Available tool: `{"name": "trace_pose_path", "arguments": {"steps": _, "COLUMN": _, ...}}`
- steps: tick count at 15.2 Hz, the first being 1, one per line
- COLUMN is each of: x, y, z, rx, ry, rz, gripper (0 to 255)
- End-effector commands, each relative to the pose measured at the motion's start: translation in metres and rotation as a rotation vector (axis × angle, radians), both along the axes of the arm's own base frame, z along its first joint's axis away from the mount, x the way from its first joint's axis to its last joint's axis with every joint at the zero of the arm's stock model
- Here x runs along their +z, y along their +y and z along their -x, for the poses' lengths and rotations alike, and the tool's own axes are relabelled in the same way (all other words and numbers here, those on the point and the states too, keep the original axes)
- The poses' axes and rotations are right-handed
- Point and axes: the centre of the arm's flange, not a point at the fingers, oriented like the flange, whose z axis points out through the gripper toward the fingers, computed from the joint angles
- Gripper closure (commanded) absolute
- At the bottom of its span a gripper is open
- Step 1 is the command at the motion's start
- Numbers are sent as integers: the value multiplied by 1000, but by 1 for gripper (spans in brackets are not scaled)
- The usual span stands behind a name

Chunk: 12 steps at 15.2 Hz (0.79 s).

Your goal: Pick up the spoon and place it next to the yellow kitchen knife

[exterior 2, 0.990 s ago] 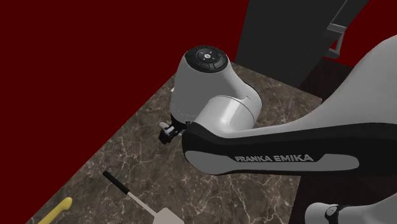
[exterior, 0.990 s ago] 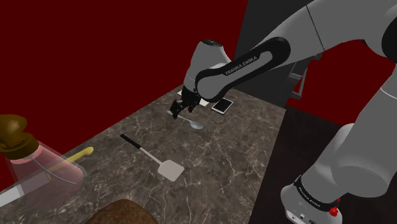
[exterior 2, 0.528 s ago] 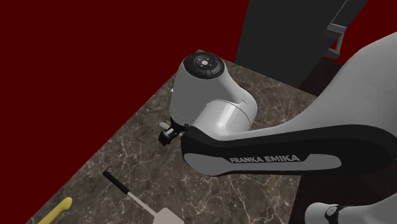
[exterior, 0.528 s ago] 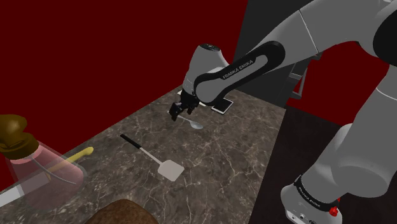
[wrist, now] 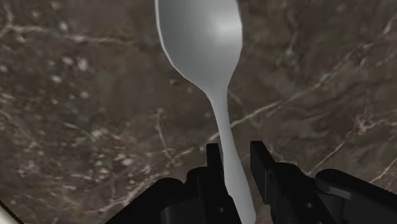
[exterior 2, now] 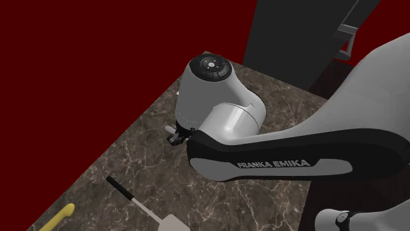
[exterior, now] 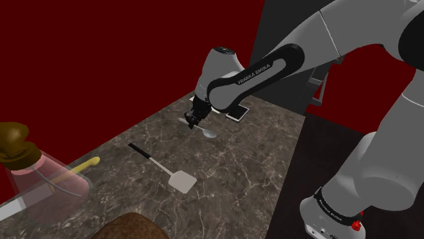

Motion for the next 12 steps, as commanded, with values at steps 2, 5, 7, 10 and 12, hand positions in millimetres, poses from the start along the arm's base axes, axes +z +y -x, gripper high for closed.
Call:
{"name": "trace_pose_path", "arguments": {"steps": 2, "x": 0, "y": 0, "z": 0, "rx": 0, "ry": 0, "rz": 0, "gripper": 255}}
{"name": "trace_pose_path", "arguments": {"steps": 5, "x": 5, "y": 0, "z": 0, "rx": 0, "ry": 0, "rz": 0, "gripper": 255}}
{"name": "trace_pose_path", "arguments": {"steps": 7, "x": 16, "y": 0, "z": 0, "rx": 0, "ry": 0, "rz": 0, "gripper": 255}}
{"name": "trace_pose_path", "arguments": {"steps": 10, "x": 32, "y": 0, "z": 0, "rx": 0, "ry": 0, "rz": 0, "gripper": 255}}
{"name": "trace_pose_path", "arguments": {"steps": 12, "x": 42, "y": 0, "z": 0, "rx": 0, "ry": 0, "rz": 0, "gripper": 255}}
